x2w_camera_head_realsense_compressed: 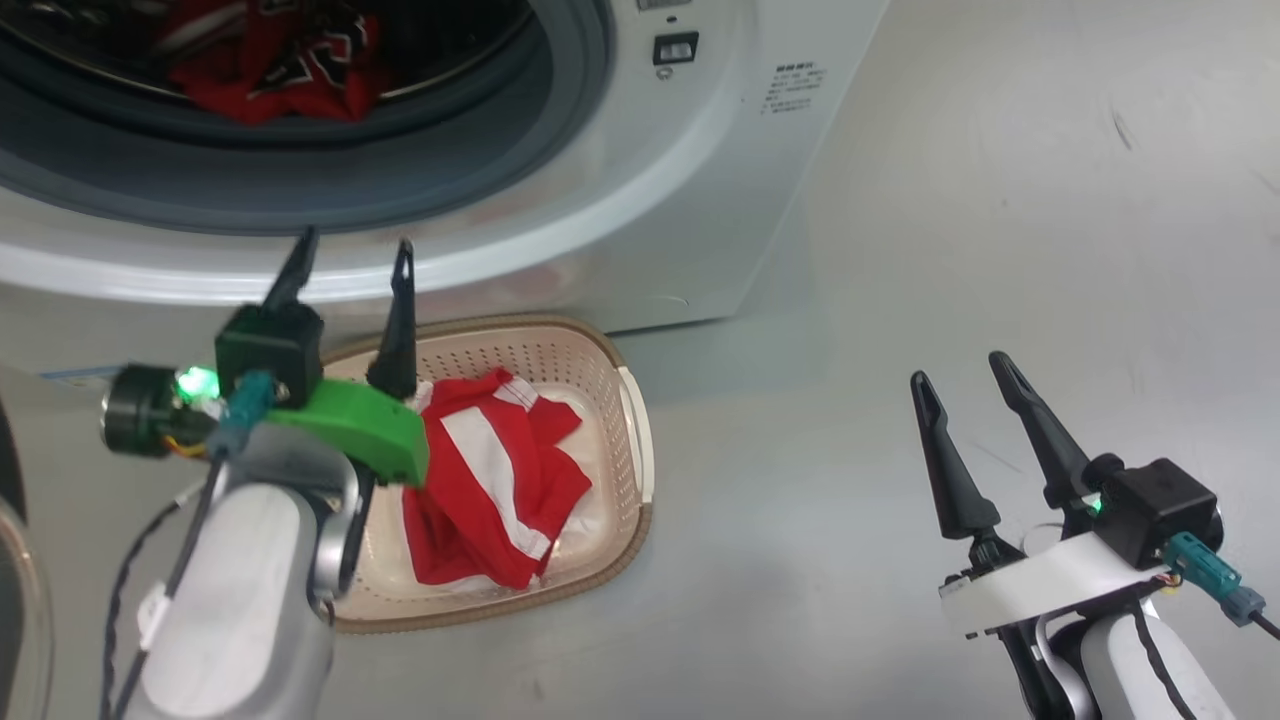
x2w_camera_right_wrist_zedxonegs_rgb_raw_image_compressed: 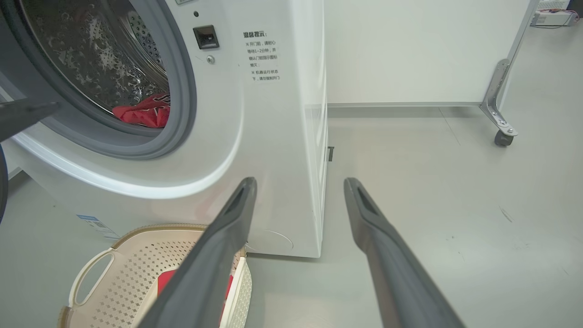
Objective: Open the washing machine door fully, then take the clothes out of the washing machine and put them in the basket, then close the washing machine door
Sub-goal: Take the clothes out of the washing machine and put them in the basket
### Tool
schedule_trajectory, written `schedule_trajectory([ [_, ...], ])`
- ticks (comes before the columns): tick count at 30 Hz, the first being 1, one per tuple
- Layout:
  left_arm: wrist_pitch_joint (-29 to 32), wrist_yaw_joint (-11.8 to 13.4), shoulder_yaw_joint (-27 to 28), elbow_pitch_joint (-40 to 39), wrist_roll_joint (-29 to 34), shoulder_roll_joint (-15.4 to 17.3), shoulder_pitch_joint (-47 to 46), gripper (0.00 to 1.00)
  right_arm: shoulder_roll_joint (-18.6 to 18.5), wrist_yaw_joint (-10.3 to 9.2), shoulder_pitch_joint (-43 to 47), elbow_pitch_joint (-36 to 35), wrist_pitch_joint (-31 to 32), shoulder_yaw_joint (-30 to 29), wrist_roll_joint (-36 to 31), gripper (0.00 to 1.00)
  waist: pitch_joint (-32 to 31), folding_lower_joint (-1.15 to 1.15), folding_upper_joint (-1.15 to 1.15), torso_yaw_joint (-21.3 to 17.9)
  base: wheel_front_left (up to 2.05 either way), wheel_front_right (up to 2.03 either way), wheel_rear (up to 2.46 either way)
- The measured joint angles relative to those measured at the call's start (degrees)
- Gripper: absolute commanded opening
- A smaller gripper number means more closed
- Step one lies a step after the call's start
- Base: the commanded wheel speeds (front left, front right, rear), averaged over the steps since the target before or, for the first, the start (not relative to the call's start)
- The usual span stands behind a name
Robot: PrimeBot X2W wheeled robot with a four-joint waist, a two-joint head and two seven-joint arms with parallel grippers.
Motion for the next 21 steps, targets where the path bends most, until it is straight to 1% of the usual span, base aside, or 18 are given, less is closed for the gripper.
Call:
schedule_trajectory([
  [9,5.63,-2.58,0.15,3.9,1.21,2.5,-13.43,1.0,0.77,0.49,-2.87,0.46,-0.77,0.7,0.74,1.0,5.71,0.0,0.0,-3.13,0.0,0.0,0.0],
  [14,9.24,-3.37,1.74,6.27,1.27,4.1,-19.73,1.0,1.81,0.89,-3.94,1.76,-1.53,1.55,1.94,1.0,8.28,0.0,0.0,-4.53,0.0,0.0,0.0],
  [16,11.07,-3.67,2.08,7.26,1.15,4.72,-22.14,1.0,1.91,1.01,-4.48,2.14,-1.77,1.88,2.21,1.0,9.15,0.0,0.0,-5.07,0.0,0.0,0.0],
  [17,13.17,-4.15,2.26,8.45,0.98,5.34,-24.49,1.0,1.99,1.24,-5.19,2.47,-2.11,2.22,2.44,1.0,9.97,0.0,0.0,-5.61,0.0,0.0,0.0],
  [21,18.29,-5.13,2.55,11.46,0.98,7.31,-28.94,1.0,2.26,1.49,-6.51,3.24,-2.21,3.19,2.65,1.0,11.56,0.0,0.0,-6.61,0.0,0.0,0.0],
])
